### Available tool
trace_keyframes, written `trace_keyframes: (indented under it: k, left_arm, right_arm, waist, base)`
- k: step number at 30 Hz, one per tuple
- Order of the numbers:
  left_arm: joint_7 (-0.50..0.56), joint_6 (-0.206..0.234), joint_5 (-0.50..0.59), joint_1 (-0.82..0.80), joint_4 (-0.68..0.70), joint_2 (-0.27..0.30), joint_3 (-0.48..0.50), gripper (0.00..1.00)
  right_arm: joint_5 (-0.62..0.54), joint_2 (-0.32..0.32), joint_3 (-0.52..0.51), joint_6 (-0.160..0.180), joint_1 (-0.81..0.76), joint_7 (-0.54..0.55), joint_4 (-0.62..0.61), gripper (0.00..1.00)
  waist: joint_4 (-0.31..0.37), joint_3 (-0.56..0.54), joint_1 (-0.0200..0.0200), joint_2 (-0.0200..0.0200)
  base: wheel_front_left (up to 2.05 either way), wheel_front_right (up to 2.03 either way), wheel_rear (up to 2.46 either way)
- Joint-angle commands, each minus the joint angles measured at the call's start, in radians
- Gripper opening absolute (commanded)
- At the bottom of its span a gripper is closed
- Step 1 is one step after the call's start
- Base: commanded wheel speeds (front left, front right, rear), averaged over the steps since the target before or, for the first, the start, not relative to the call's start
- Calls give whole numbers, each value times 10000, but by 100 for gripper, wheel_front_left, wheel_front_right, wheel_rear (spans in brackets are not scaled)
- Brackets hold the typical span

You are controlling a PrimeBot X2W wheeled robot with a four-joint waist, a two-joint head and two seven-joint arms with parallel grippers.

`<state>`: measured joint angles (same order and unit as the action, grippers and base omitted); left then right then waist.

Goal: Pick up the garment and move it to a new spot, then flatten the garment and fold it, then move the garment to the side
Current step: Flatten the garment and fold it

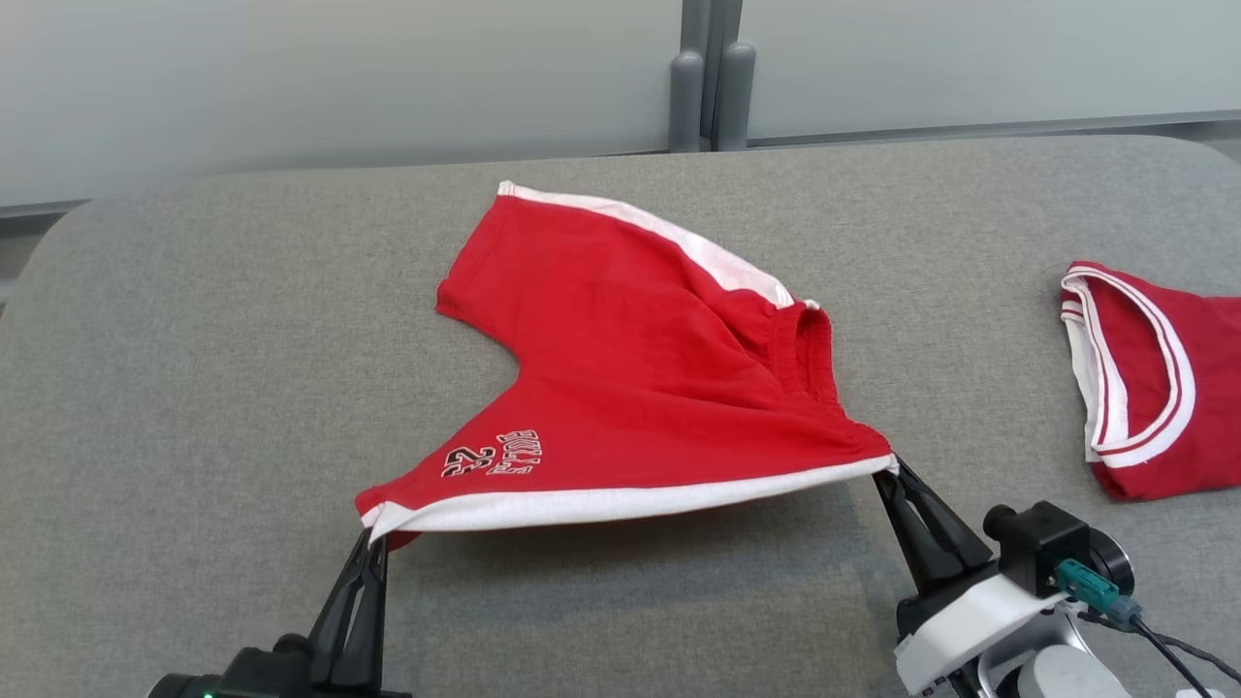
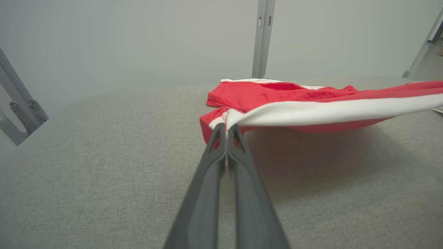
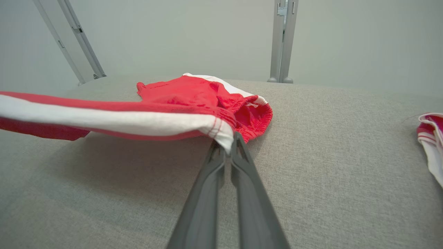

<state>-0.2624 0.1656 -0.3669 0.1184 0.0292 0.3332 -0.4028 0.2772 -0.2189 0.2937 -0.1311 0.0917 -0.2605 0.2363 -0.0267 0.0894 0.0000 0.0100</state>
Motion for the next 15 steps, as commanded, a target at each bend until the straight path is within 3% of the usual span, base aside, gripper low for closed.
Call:
trace_keyframes:
  k: [1,15]
  left_arm:
    - [-23,105,116,219,227,132,115,0]
    - [339,706,573,1096,2291,756,346,0]
  right_arm:
    - [-134,39,-149,6,-295,78,-339,0]
    - [-638,-17,-760,6,-2334,1736,-3574,0]
  waist:
    - [145,-244,0,-100]
    - [331,-645,0,-100]
  base:
    - [0,0,0]
    - [0,0,0]
